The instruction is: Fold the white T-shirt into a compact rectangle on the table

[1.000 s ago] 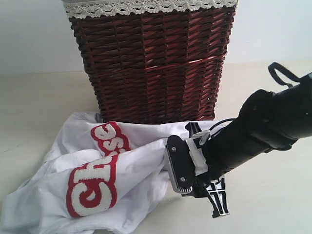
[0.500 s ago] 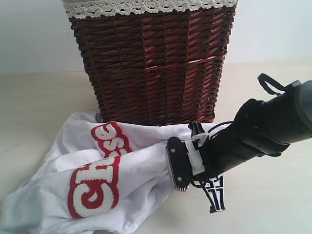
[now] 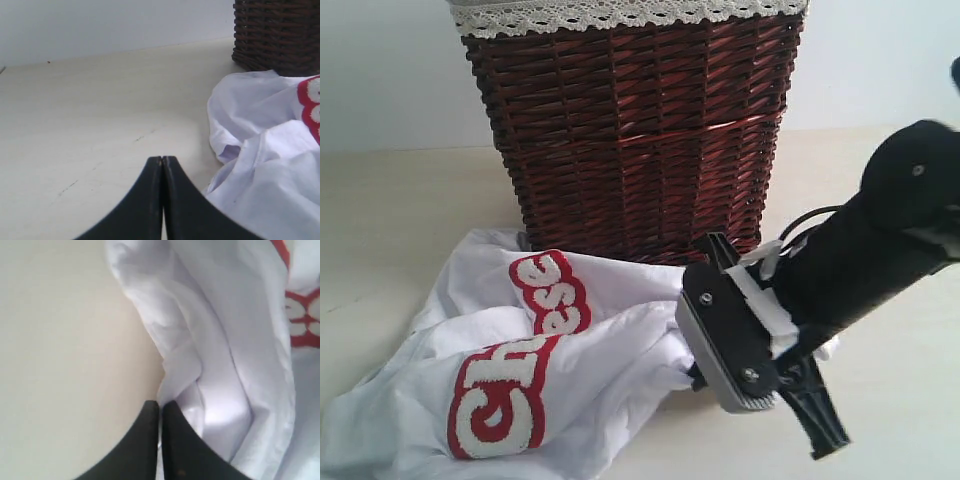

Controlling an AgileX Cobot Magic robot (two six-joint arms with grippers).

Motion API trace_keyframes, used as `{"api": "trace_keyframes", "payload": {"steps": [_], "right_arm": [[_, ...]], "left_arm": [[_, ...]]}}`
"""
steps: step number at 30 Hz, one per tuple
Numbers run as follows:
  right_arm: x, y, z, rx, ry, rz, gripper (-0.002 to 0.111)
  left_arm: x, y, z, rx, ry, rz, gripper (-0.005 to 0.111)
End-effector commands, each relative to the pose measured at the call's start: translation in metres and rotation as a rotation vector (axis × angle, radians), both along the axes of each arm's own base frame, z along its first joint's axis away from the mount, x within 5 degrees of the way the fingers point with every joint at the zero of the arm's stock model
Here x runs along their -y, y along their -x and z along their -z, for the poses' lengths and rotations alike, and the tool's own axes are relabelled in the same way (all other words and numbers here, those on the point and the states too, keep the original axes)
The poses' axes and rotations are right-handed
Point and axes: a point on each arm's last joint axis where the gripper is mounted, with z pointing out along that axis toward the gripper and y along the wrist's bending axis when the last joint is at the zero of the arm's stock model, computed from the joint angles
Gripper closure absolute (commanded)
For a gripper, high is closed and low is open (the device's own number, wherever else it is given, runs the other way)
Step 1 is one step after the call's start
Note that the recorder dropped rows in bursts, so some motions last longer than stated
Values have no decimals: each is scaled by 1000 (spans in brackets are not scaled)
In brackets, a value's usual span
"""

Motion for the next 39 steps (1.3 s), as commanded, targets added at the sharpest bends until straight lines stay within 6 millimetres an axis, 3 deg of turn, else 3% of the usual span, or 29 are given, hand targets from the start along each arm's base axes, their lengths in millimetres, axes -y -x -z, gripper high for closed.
{"api": "trace_keyframes", "payload": {"steps": [1, 4, 14, 21, 29, 32, 35, 37, 39], "right_arm": [[26, 26, -18, -83, 198, -153, 108], [42, 47, -23, -271, 336, -266, 108], [45, 52, -26, -305, 344, -198, 108], [72, 53, -49, -93, 523, -143, 108], [112, 34, -62, 103, 820, 35, 108], [110, 36, -61, 62, 769, 41, 108], [96, 45, -57, -36, 613, 32, 108], [83, 52, -57, -114, 473, 25, 103], [72, 57, -58, -169, 351, 2, 92]], "left_arm": [[0, 0, -2, 18, 5, 3, 107], [0, 0, -2, 18, 5, 3, 107], [0, 0, -2, 18, 5, 3, 107], [0, 0, -2, 18, 5, 3, 107], [0, 0, -2, 18, 5, 3, 107], [0, 0, -2, 18, 5, 3, 107], [0, 0, -2, 18, 5, 3, 107], [0, 0, -2, 18, 5, 3, 107], [0, 0, -2, 18, 5, 3, 107]]}}
